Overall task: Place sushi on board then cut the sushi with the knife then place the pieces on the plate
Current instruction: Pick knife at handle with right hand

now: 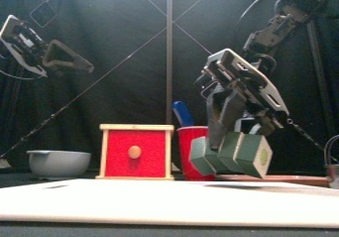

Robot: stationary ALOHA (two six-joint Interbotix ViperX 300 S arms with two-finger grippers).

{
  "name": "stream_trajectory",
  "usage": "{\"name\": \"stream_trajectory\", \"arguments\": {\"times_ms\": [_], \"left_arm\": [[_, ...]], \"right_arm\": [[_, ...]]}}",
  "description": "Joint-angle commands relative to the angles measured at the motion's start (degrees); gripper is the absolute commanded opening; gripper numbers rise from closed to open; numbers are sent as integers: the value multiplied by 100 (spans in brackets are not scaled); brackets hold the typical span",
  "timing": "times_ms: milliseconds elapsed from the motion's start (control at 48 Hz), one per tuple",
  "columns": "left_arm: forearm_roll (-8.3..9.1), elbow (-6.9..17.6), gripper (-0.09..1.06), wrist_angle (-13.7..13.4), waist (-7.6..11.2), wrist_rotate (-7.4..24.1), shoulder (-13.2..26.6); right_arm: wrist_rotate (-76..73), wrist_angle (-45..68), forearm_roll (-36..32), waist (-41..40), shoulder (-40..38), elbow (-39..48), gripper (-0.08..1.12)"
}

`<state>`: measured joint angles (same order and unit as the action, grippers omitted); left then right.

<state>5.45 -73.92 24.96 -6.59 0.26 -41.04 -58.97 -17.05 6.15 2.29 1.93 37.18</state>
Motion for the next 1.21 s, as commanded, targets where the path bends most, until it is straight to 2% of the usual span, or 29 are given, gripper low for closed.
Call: {"name": "stream_trajectory", "arguments": {"times_ms": [21,354,562,875,1062,1208], "left_arm": [[9,62,-1,26,0,9,9],[9,0,-1,26,-18,9,9],[9,-79,-1,18,-9,18,9],[18,-149,-1,-343,53,9,9],[18,-149,-1,-404,53,9,9],[18,-158,-1,-396,53,9,9]], "right_arm": [[-220,-149,-220,-53,-53,-308,59],[-1239,-272,-519,-9,422,-650,76],[-1617,-281,-633,53,598,-817,78],[-1758,-290,-826,105,633,-958,85],[-1758,-290,-817,167,729,-967,94],[-1696,-343,-835,167,606,-967,95]]}}
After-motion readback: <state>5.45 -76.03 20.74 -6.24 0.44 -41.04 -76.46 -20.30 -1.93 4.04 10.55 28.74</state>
